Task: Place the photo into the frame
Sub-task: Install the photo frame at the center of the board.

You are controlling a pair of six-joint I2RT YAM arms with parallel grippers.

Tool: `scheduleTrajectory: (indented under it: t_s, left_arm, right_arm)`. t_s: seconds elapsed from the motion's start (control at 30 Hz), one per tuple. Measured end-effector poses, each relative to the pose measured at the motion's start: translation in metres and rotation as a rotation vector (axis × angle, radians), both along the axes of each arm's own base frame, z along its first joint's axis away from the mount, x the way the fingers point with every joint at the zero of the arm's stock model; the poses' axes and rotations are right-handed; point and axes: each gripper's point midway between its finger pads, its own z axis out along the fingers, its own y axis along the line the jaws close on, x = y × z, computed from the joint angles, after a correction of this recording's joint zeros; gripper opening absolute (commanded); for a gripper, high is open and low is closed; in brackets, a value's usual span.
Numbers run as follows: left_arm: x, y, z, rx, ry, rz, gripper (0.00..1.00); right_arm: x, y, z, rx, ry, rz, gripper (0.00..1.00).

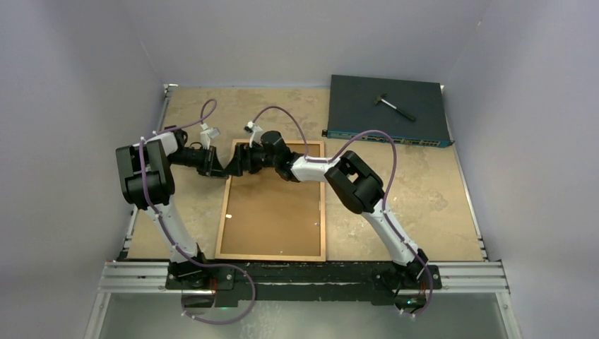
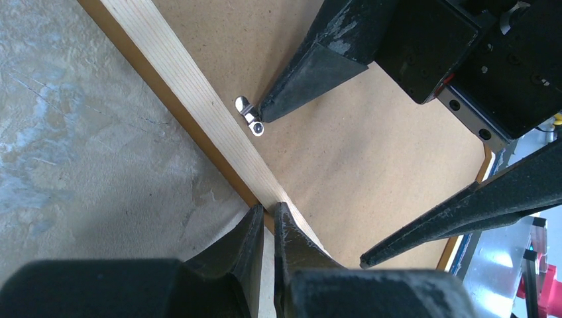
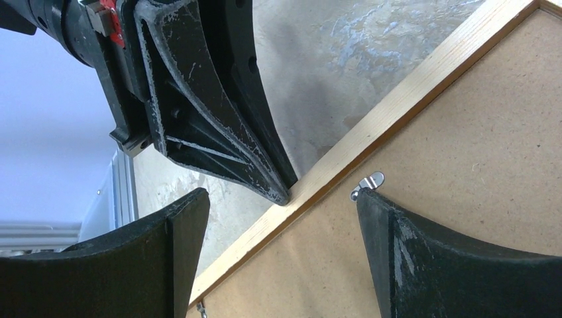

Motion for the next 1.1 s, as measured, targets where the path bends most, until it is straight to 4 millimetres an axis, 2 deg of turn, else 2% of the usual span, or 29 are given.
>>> scheduleTrajectory:
  t_s: [0.83,1.1]
  left_arm:
    - [-0.0002,0.0003,0.0003,0.002,-0.006,-0.004,0.03]
    - [-0.0009,0.0027,0.0009,0.018,-0.005,-0.004,0.02]
  right_arm:
    - [0.0017,0.0068,0.0002,0.025,-0.007,0.035,0.81]
    - [0.0007,0.0102,-0.0012,0.029,-0.010,0.109,0.80]
